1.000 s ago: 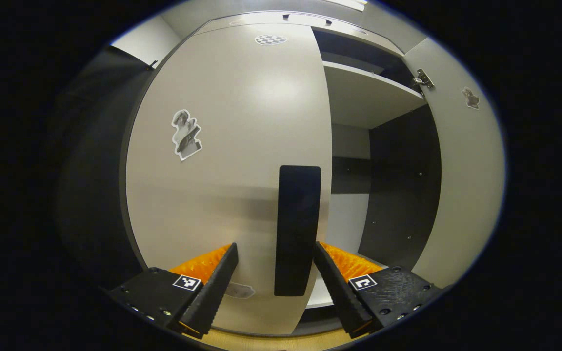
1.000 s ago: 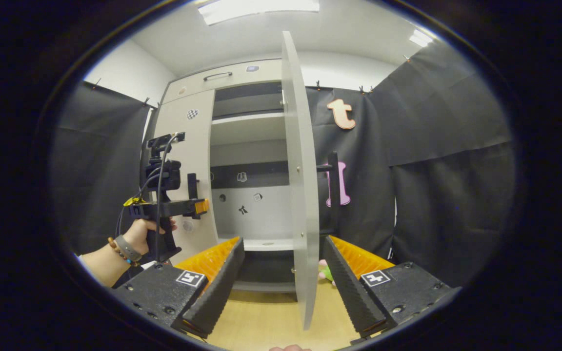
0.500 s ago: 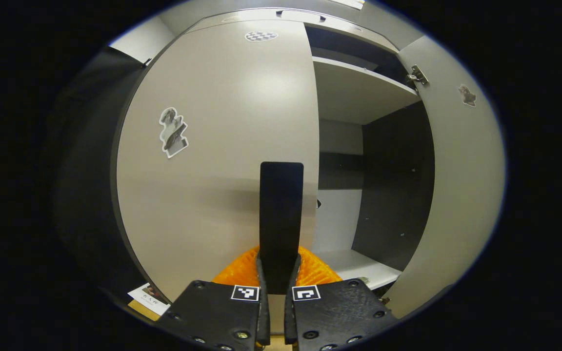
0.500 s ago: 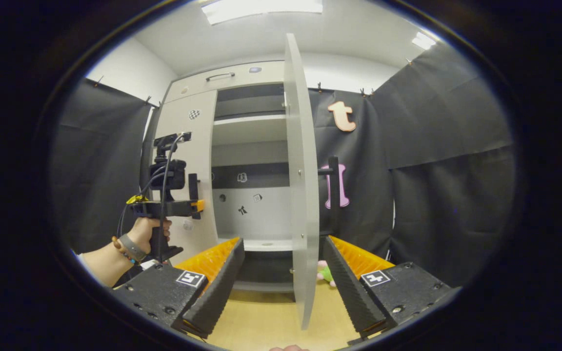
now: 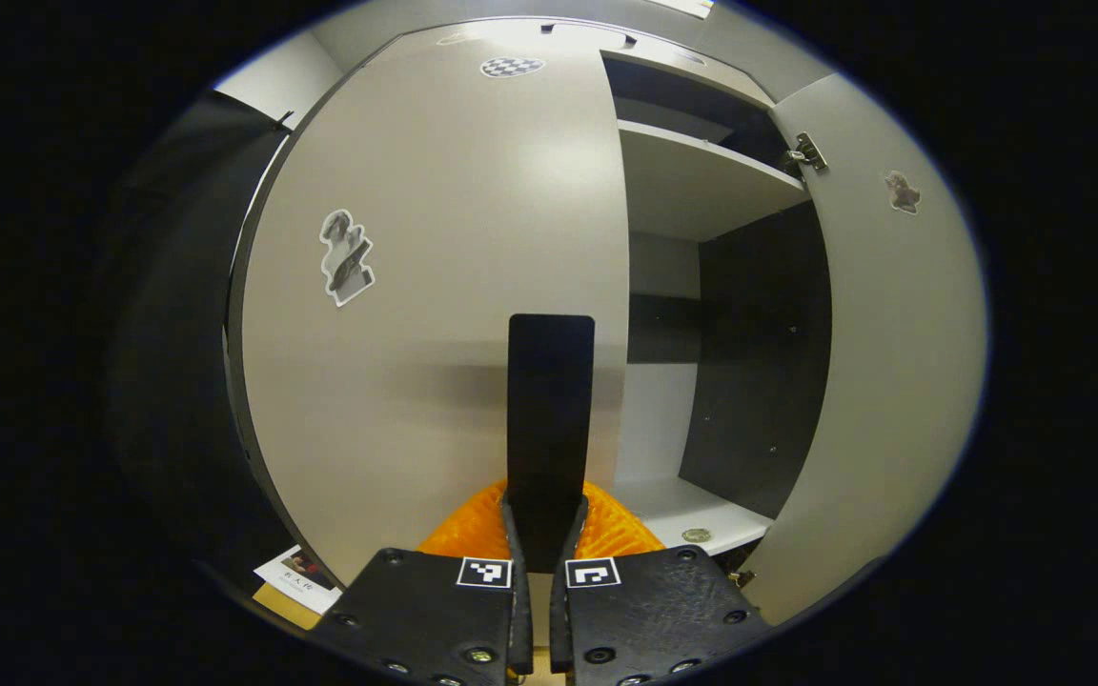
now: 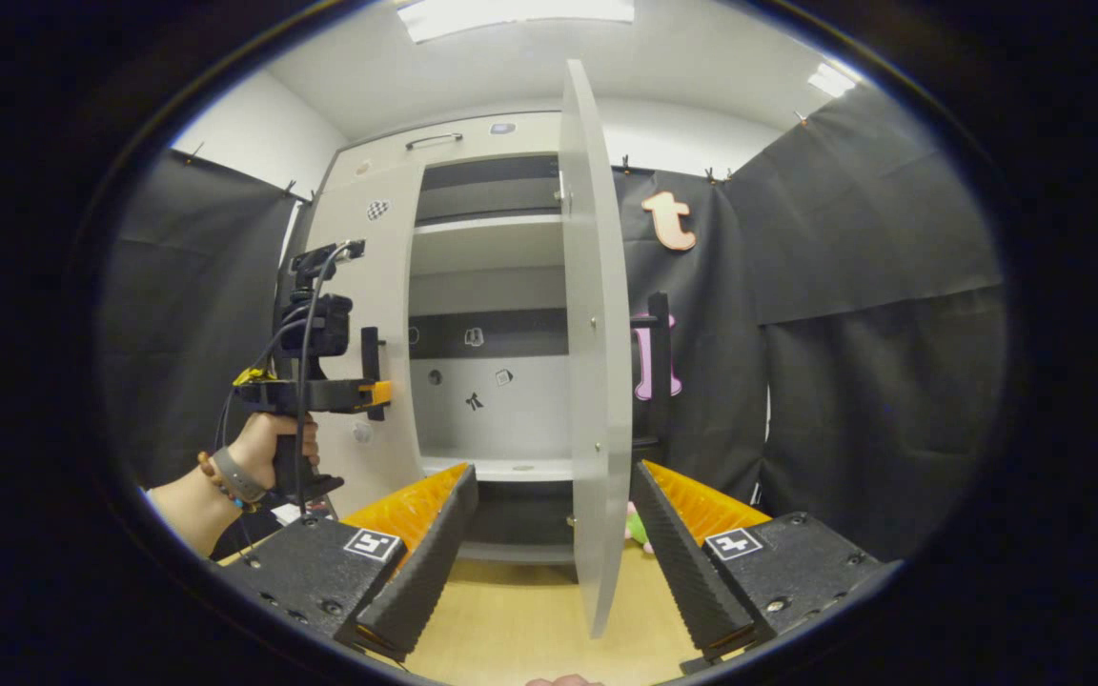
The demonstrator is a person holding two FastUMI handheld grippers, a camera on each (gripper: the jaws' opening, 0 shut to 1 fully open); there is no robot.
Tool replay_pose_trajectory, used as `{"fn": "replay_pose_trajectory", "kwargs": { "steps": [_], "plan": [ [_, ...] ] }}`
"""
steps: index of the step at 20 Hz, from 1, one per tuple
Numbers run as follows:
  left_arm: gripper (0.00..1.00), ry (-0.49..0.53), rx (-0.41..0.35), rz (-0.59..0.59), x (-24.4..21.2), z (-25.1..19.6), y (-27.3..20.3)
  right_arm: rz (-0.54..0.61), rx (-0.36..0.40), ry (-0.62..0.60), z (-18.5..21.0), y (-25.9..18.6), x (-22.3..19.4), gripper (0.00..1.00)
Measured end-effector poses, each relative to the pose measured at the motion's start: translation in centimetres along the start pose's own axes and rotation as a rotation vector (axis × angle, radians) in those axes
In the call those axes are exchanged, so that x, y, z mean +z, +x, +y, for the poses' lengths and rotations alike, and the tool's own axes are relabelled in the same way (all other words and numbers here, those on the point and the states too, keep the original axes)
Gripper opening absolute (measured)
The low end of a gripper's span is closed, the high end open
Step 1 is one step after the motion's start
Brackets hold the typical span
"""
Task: Open the right door of the double-door shoe cabinet with the right hand, and open the left door with the left hand.
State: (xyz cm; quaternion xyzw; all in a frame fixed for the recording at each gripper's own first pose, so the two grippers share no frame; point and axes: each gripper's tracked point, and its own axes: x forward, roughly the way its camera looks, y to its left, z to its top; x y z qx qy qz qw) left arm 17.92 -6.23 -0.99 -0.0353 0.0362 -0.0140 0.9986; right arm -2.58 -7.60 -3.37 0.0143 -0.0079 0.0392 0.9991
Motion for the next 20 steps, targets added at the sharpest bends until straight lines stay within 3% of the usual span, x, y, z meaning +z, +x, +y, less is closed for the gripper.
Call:
{"fn": "replay_pose_trajectory", "kwargs": {
  "steps": [12,20],
  "plan": [
    [0.06,0.037,-0.016,-0.024,0.0,3.4,-8.8,0.001,0.0,-0.007,1.0,-0.3,-0.1,1.0],
    [0.06,0.072,0.066,-0.027,-0.3,9.7,-14.4,0.009,-0.009,-0.011,1.0,0.6,-0.7,1.0]
  ]
}}
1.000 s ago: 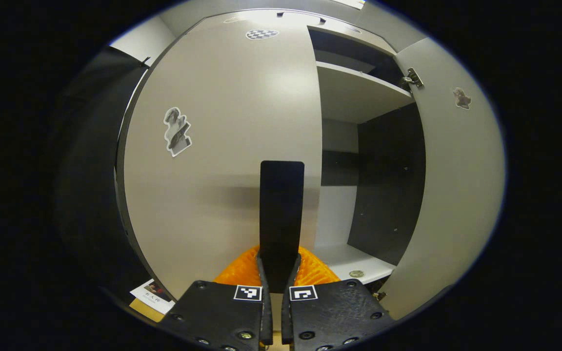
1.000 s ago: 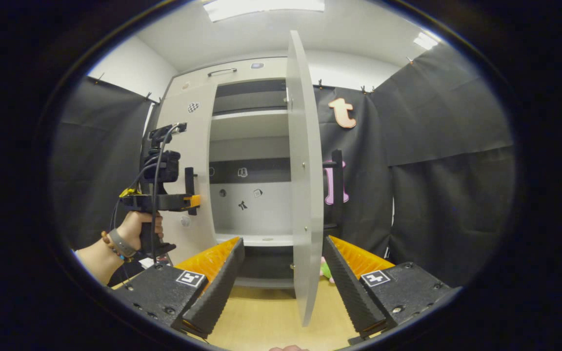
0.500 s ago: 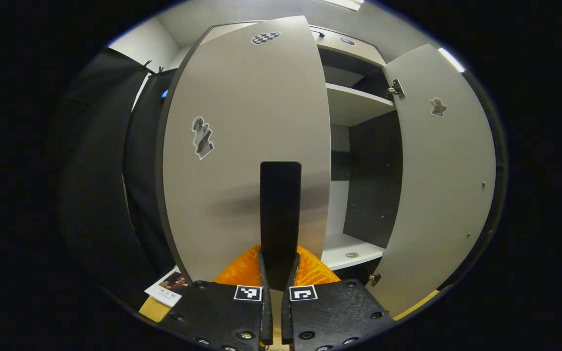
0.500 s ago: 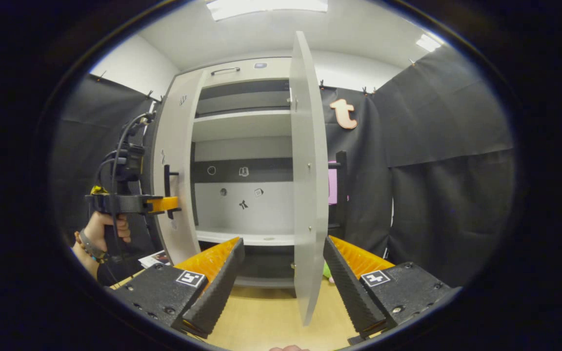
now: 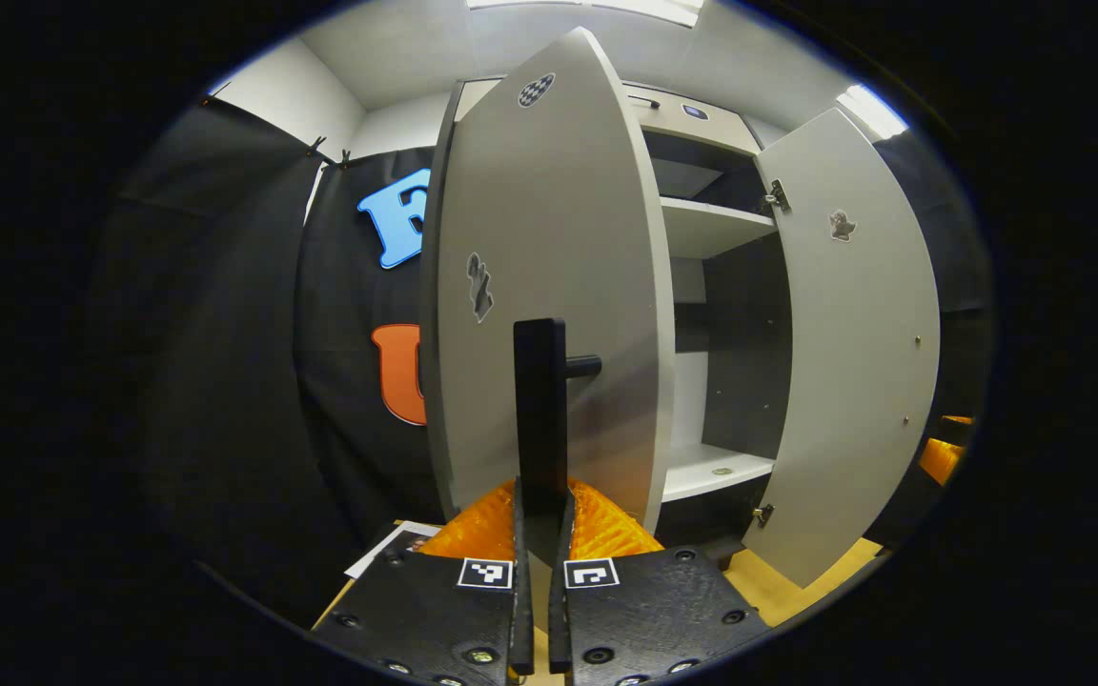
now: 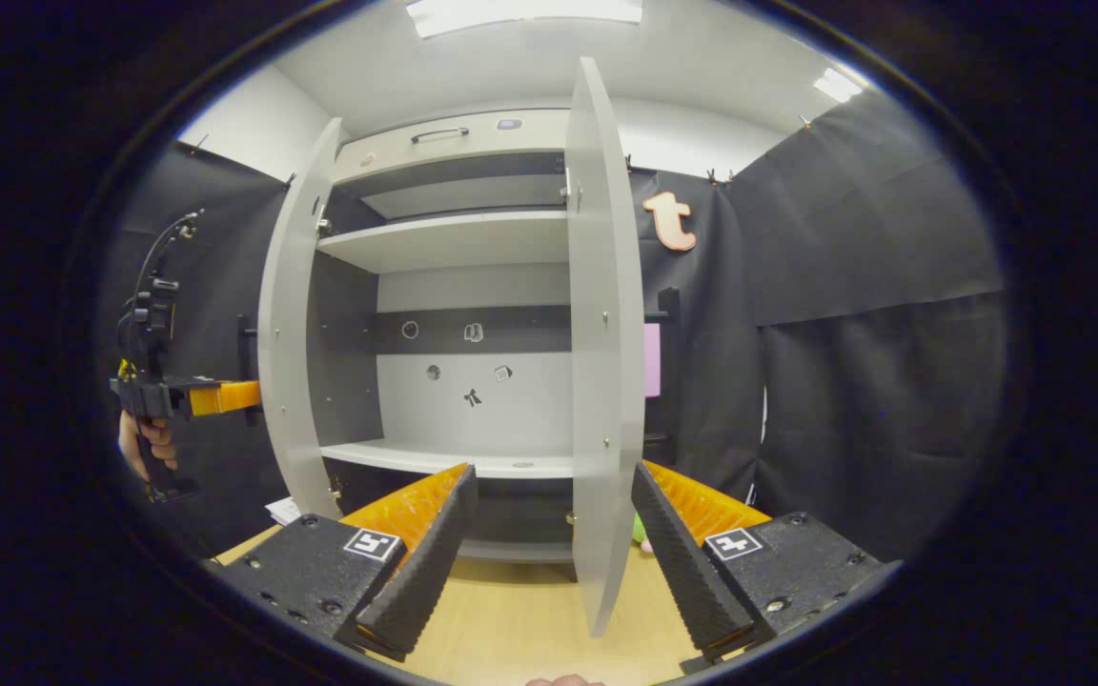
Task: Open the right door of the double-door shoe cabinet with the right hand, and open the left door with the left hand.
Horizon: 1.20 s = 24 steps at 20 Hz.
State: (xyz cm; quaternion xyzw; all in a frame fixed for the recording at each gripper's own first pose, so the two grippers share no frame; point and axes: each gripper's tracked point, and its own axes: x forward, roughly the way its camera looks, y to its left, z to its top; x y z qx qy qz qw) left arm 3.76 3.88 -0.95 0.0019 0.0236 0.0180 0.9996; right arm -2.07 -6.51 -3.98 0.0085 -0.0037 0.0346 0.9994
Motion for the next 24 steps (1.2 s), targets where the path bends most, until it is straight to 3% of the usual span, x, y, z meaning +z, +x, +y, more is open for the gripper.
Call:
{"fn": "replay_pose_trajectory", "kwargs": {
  "steps": [11,17,21,24],
  "plan": [
    [0.05,-0.019,0.026,0.004,-0.9,5.5,-2.5,-0.011,0.036,-0.003,2.6,1.3,0.2,1.0],
    [0.01,-0.023,0.14,-0.023,-1.4,12.0,-2.8,0.0,0.04,-0.013,3.3,2.1,0.0,0.99],
    [0.04,-0.185,0.002,-0.04,-1.3,11.7,-2.8,0.005,0.029,-0.03,3.3,2.1,0.0,1.0],
    [0.05,-0.217,-0.021,-0.034,-1.5,11.8,-3.2,0.001,0.021,-0.038,3.5,2.2,0.2,1.0]
  ]
}}
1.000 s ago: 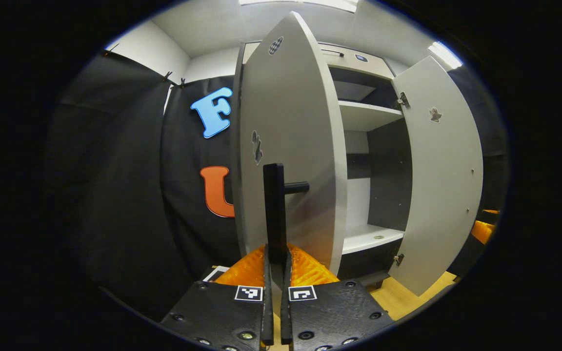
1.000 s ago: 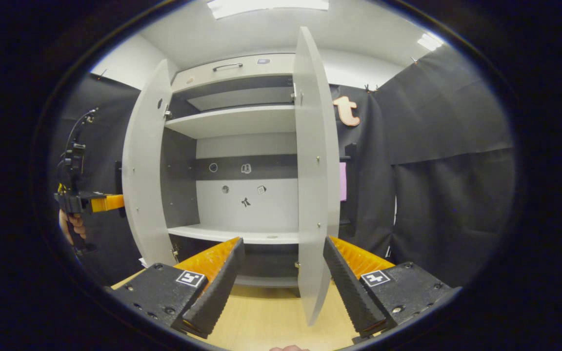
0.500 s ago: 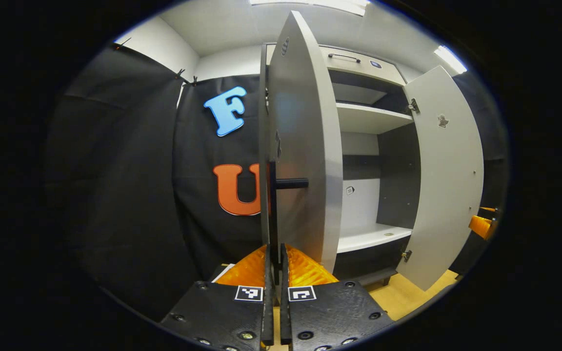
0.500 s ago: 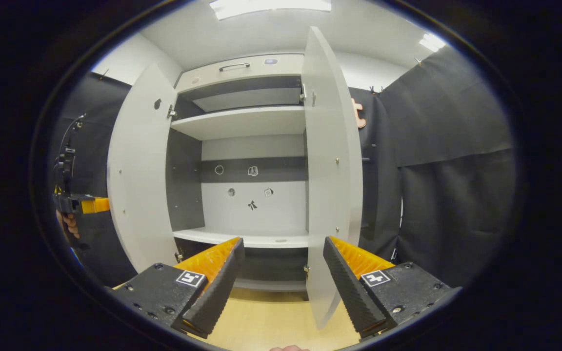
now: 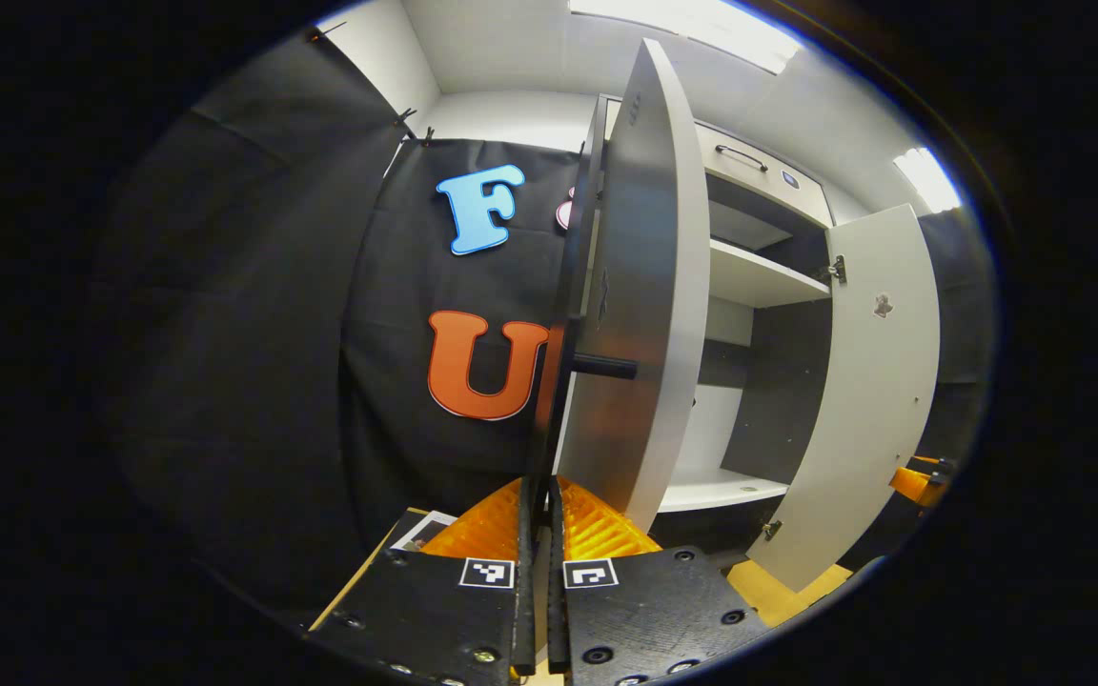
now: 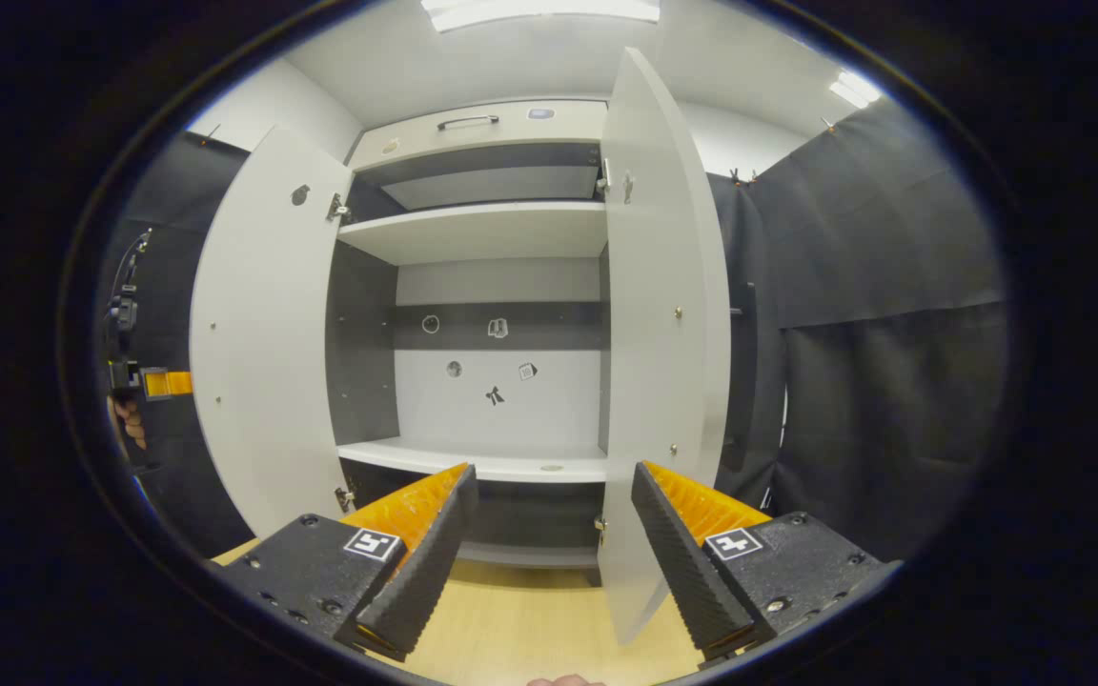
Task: Open the right door of the double-door shoe cabinet with the right hand, and open the left door with the left hand.
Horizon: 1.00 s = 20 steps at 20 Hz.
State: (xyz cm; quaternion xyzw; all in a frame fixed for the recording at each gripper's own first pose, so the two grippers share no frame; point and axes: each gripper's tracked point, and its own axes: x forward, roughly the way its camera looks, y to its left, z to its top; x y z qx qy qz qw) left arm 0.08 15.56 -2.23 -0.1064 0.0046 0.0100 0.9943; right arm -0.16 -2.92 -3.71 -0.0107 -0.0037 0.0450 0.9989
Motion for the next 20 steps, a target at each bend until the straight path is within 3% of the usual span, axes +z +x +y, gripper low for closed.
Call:
{"fn": "replay_pose_trajectory", "kwargs": {
  "steps": [4,5,6,8,12,16,17,18,20],
  "plan": [
    [0.02,0.018,0.044,0.018,-0.6,-0.9,-3.4,0.001,-0.02,-0.003,-0.3,-0.2,0.0,0.99],
    [0.14,0.025,0.051,-0.002,-0.1,-1.5,-3.9,0.0,-0.023,-0.003,-0.3,-0.2,0.1,1.0],
    [0.0,0.025,0.037,-0.015,0.0,-2.9,-4.3,0.003,-0.024,-0.002,-0.2,-0.1,-0.1,1.0],
    [0.0,0.055,-0.028,-0.032,-0.2,-7.1,-3.7,0.01,-0.019,0.0,0.1,0.1,-0.4,1.0],
    [0.0,0.126,-0.016,-0.064,-1.7,-11.9,-1.4,0.016,-0.005,0.012,0.7,-0.2,-0.8,1.0],
    [0.0,0.128,-0.083,-0.026,-3.9,-16.5,-0.6,0.027,-0.003,-0.005,0.7,-0.9,-1.4,1.0],
    [0.32,0.133,-0.08,-0.026,-4.0,-16.8,-0.6,0.027,-0.009,-0.009,0.4,-1.0,-1.4,1.0],
    [0.37,0.143,-0.075,-0.02,-4.2,-17.0,-0.7,0.025,-0.013,-0.01,0.0,-1.2,-1.4,1.0],
    [0.77,0.158,-0.093,-0.028,-4.2,-17.6,-0.6,0.02,-0.015,-0.001,-0.3,-1.3,-1.2,1.0]
  ]
}}
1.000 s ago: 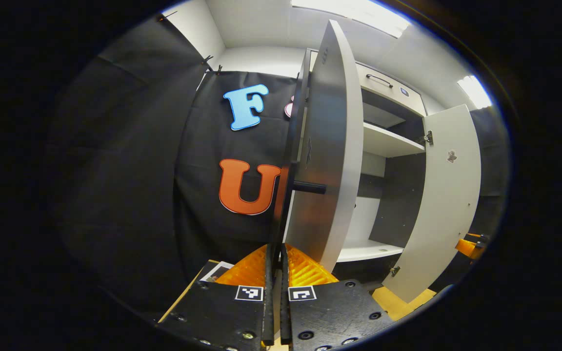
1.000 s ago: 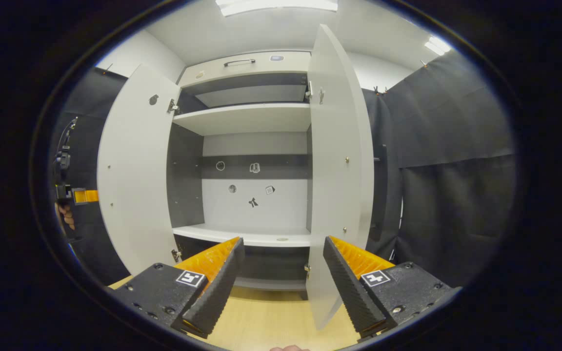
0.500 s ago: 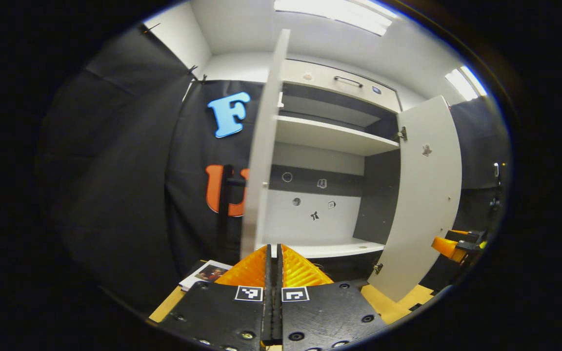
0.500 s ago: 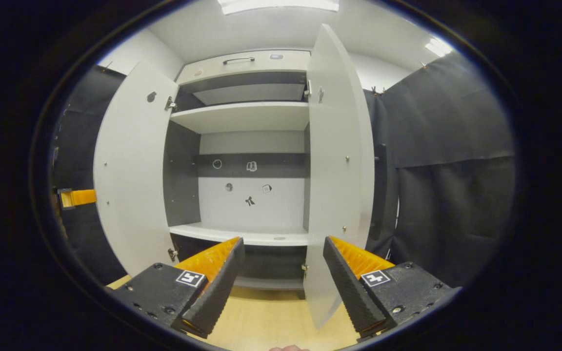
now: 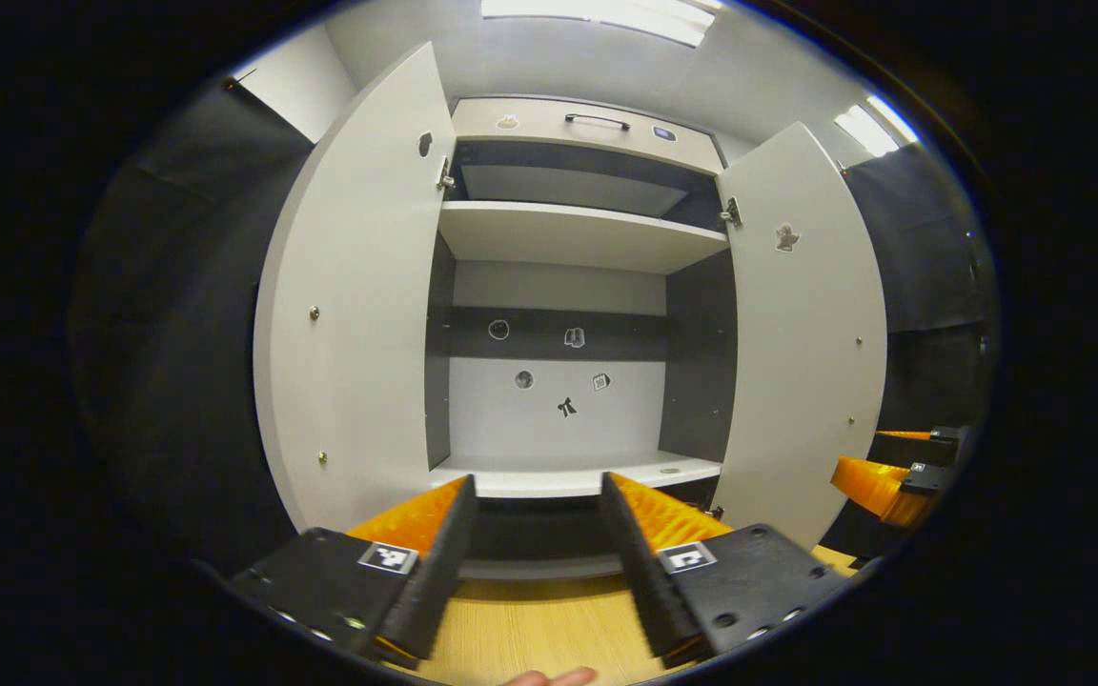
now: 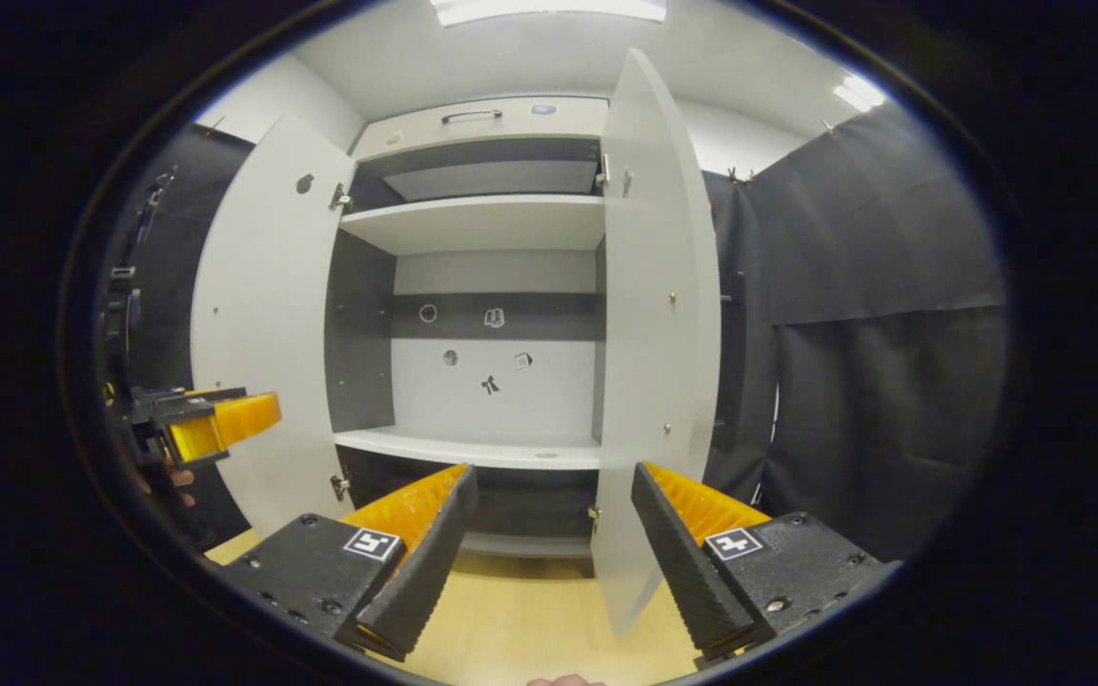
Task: Open the right door of the double-door shoe cabinet with the right hand, and open the left door with the left hand.
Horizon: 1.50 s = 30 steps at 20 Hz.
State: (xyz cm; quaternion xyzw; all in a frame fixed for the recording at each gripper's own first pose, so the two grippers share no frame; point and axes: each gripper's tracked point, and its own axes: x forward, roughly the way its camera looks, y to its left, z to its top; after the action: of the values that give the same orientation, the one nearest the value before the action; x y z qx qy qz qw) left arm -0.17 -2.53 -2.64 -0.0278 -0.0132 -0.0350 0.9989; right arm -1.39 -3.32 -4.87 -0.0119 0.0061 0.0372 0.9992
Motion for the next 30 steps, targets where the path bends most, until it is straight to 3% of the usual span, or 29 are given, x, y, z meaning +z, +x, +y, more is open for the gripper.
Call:
{"fn": "replay_pose_trajectory", "kwargs": {
  "steps": [1,7,30],
  "plan": [
    [0.97,-0.001,0.001,-0.008,0.3,-0.2,-0.3,-0.002,-0.001,0.004,-0.1,0.0,0.1,1.0],
    [0.97,0.012,0.074,-0.017,0.6,1.2,-0.9,-0.002,0.017,0.013,0.3,0.2,-0.1,1.0],
    [0.97,-0.003,0.113,0.01,0.1,2.3,-0.1,-0.026,0.046,0.024,1.3,0.4,0.3,1.0]
  ]
}}
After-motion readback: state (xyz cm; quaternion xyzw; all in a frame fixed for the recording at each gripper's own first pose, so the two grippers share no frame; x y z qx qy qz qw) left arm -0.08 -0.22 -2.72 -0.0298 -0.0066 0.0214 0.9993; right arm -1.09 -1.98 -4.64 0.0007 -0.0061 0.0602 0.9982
